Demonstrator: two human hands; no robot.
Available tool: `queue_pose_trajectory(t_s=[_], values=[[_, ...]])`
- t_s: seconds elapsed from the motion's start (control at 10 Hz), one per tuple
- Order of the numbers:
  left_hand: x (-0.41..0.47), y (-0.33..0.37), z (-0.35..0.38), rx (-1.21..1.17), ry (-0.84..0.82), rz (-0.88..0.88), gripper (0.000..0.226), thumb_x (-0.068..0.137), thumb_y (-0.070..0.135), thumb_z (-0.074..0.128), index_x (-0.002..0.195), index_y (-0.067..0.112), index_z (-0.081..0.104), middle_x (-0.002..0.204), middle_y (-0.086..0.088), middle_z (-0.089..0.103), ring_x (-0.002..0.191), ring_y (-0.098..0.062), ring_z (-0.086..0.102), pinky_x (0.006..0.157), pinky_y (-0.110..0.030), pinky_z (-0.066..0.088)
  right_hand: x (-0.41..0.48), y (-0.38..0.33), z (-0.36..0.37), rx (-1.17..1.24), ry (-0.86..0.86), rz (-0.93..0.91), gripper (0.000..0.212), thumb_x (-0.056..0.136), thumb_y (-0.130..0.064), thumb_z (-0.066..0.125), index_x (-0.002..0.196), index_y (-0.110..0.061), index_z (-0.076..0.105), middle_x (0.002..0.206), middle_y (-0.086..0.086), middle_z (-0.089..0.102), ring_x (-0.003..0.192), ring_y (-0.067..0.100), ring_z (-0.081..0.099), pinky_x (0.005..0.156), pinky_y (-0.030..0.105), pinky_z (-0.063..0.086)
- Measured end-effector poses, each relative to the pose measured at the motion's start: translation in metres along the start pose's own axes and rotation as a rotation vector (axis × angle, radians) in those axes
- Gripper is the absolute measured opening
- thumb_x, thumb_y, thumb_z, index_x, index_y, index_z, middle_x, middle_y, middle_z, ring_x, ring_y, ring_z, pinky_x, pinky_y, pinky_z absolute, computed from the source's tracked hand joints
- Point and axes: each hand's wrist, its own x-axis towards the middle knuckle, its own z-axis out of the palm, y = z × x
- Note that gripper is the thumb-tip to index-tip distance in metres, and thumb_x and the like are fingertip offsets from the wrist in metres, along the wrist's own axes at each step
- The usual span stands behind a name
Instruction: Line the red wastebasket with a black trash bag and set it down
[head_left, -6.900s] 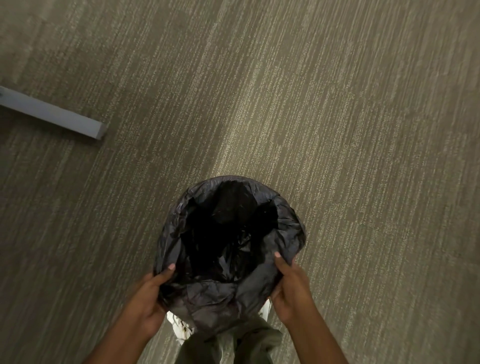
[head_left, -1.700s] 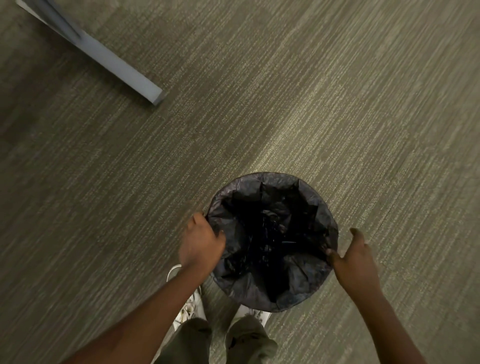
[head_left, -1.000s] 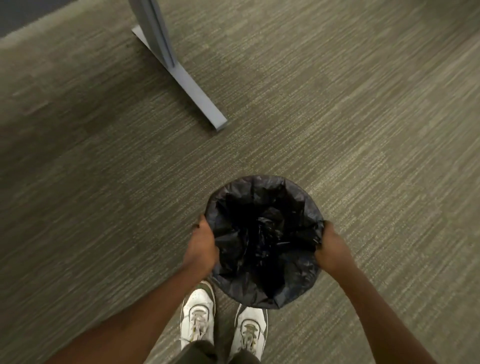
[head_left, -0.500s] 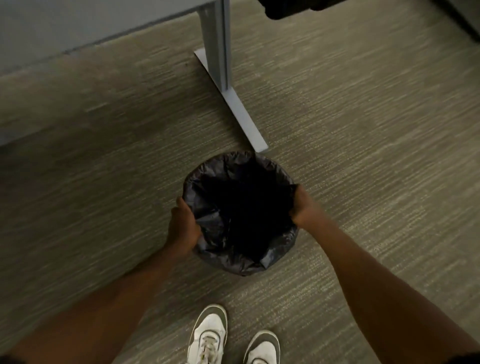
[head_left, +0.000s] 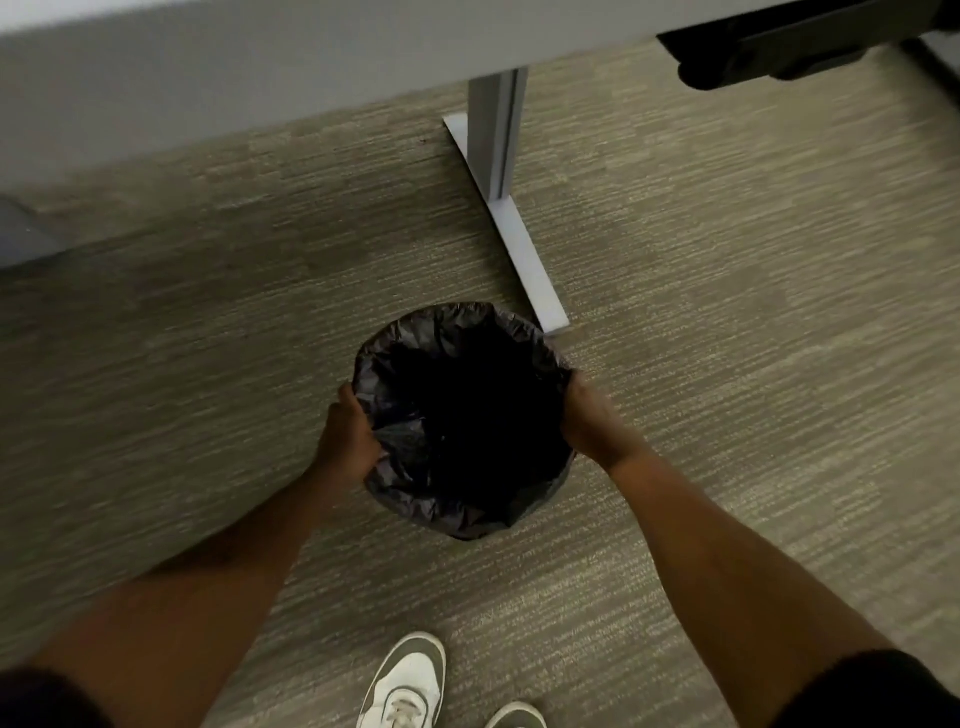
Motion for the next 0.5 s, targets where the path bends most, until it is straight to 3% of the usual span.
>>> queue_pose_trajectory(t_s=[0.1, 0.2, 0.3, 0.4, 0.5], values=[[0.002, -0.004, -0.001, -0.030, 0.033, -0.017, 0.059, 0.084, 0.002, 0.060, 0.133, -0.004, 0.028, 0.120, -0.030, 0.052, 0.106, -0.046, 0.054, 0.083, -0.048, 0.046, 0.001, -0.001, 0.003, 0.008, 0.020, -0.164, 0.049, 0.091, -0.003, 0.044, 0.138, 0.004, 0.037, 0.132, 0.033, 0.048, 0.113, 0.048, 0.054, 0.090, 0.047, 0.045], [0.002, -0.004, -0.004, -0.088, 0.021, -0.087, 0.068, 0.087, 0.011, 0.062, 0.139, -0.002, 0.020, 0.132, -0.029, 0.048, 0.115, -0.046, 0.051, 0.091, -0.047, 0.046, 0.004, -0.006, 0.000, 0.014, -0.046, -0.155, 0.054, 0.091, -0.006, 0.046, 0.142, 0.003, 0.031, 0.138, 0.031, 0.042, 0.120, 0.046, 0.049, 0.098, 0.047, 0.044], [-0.016, -0.001, -0.006, 0.173, 0.031, -0.087, 0.085, 0.089, 0.032, 0.058, 0.145, -0.005, 0.006, 0.141, -0.033, 0.034, 0.125, -0.049, 0.039, 0.101, -0.054, 0.040, -0.005, -0.015, 0.000, -0.049, -0.076, -0.097, 0.080, 0.088, -0.032, 0.055, 0.146, 0.002, 0.012, 0.147, 0.030, 0.026, 0.129, 0.047, 0.037, 0.105, 0.050, 0.037], [-0.044, 0.002, -0.011, 0.494, 0.142, 0.077, 0.080, 0.090, 0.032, 0.052, 0.145, -0.006, 0.009, 0.145, -0.032, 0.029, 0.132, -0.047, 0.032, 0.098, -0.055, 0.043, -0.022, -0.025, -0.003, -0.119, 0.011, -0.059, 0.103, 0.082, -0.058, 0.053, 0.148, -0.003, -0.003, 0.157, 0.023, 0.010, 0.143, 0.043, 0.014, 0.112, 0.057, 0.027], [-0.067, 0.016, -0.016, 0.600, 0.183, 0.150, 0.076, 0.090, 0.029, 0.046, 0.145, -0.005, 0.006, 0.152, -0.033, 0.019, 0.140, -0.048, 0.019, 0.105, -0.056, 0.036, -0.041, -0.040, -0.010, -0.205, 0.126, -0.097, 0.108, 0.080, -0.068, 0.044, 0.148, -0.005, -0.011, 0.159, 0.024, -0.004, 0.146, 0.040, -0.003, 0.117, 0.058, 0.014]])
